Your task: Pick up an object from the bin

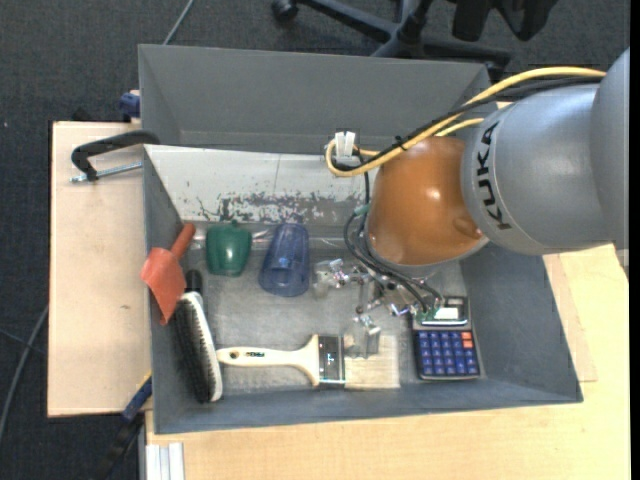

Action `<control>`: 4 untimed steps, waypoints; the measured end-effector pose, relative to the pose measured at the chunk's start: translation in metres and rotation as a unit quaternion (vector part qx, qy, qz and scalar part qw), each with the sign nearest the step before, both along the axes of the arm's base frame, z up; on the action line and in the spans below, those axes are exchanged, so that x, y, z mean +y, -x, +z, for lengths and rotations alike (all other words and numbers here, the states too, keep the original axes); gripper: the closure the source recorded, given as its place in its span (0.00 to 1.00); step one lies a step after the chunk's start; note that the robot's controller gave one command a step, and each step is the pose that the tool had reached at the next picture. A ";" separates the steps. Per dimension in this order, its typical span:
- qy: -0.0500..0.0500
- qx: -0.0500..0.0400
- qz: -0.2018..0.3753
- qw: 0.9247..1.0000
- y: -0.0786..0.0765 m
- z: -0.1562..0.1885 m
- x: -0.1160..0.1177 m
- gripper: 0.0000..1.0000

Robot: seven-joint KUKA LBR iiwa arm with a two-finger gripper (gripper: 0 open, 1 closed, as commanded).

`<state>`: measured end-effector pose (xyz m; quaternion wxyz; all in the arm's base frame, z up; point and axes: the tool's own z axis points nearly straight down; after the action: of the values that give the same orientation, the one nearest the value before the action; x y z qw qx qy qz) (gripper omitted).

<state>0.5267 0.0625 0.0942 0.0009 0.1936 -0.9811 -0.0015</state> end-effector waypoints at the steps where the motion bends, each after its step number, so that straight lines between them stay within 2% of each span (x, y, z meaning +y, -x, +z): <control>1: 0.000 -0.006 0.116 0.993 0.024 0.014 -0.019 0.00; 2: -0.001 0.000 0.033 0.999 0.024 -0.025 -0.031 0.00; 3: 0.000 -0.014 0.185 0.983 0.030 -0.022 -0.034 1.00; 4: 0.000 -0.014 0.185 0.983 0.030 -0.022 -0.034 1.00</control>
Offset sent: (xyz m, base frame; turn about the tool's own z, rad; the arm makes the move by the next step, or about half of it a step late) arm -0.0241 -0.0321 -0.0242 -0.0686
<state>0.4970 0.0286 0.0722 -0.0127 0.3714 -0.9284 0.0013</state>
